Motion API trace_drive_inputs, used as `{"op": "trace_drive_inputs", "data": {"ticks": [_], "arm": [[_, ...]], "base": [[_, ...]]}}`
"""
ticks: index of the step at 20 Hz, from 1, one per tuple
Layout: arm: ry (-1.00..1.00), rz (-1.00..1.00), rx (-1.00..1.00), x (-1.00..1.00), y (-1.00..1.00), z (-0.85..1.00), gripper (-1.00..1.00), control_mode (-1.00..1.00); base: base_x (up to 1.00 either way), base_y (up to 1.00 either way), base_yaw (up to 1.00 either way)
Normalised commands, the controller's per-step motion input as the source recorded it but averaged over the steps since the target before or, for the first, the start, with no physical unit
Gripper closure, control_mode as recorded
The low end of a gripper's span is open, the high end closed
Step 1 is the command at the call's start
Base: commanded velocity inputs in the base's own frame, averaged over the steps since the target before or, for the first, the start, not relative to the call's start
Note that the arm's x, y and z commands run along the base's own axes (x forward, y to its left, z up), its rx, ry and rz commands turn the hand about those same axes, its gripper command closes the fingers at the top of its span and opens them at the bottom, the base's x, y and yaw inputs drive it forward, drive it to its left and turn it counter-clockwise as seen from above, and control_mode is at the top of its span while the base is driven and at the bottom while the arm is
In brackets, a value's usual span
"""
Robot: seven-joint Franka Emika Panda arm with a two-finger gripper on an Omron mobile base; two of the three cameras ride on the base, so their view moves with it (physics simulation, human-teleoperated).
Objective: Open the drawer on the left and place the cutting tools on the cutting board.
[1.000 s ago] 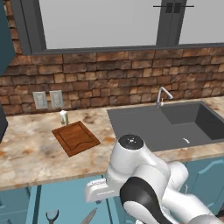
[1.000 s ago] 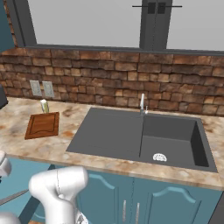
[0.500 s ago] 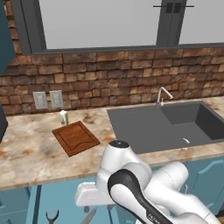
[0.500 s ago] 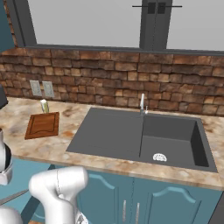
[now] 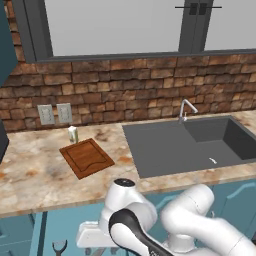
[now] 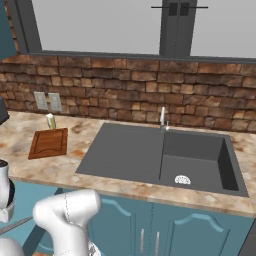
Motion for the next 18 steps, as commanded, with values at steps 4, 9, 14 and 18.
{"op": "trace_drive_inputs", "data": {"ticks": [4, 9, 14, 18], "arm": [[0.00, -0.02, -0.04, 0.22, 0.55, -0.51, -1.00, -1.00], [0.00, -0.03, -0.16, 0.24, 0.56, -0.45, -1.00, -1.00], [0.00, -0.04, -0.14, 0.25, 0.41, -0.38, -1.00, -1.00], [0.04, -0.01, -0.03, 0.05, 0.12, -0.10, -1.00, -1.00]], "base": [[0.00, 0.00, 0.00], [0.00, 0.00, 0.00], [0.00, 0.00, 0.00], [0.00, 0.00, 0.00]]}}
